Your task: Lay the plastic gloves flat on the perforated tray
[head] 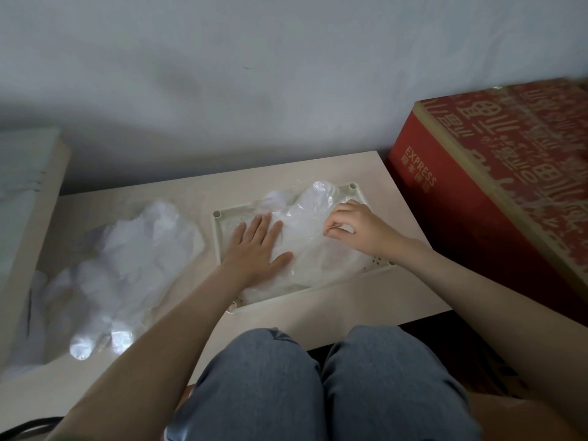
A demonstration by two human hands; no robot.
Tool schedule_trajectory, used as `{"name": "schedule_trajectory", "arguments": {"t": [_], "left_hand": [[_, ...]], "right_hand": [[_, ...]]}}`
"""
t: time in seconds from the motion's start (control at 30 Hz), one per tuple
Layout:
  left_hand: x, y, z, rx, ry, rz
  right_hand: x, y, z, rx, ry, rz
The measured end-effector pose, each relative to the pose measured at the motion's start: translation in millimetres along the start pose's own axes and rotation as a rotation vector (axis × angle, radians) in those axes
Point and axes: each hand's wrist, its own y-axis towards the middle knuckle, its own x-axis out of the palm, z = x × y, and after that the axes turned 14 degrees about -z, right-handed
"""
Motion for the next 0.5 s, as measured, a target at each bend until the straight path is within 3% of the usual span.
{"name": "schedule_trajectory", "arguments": {"t": [0.27, 0.5], "left_hand": [[-3, -2, 0, -0.003, 0.005, -0.025], [-4, -2, 0, -0.005, 0.008, -0.036]], "right_hand": [[-23, -14, -10, 0.111, 0.486, -0.078], [-35, -22, 6, 0.223, 0.329, -0.136]]}}
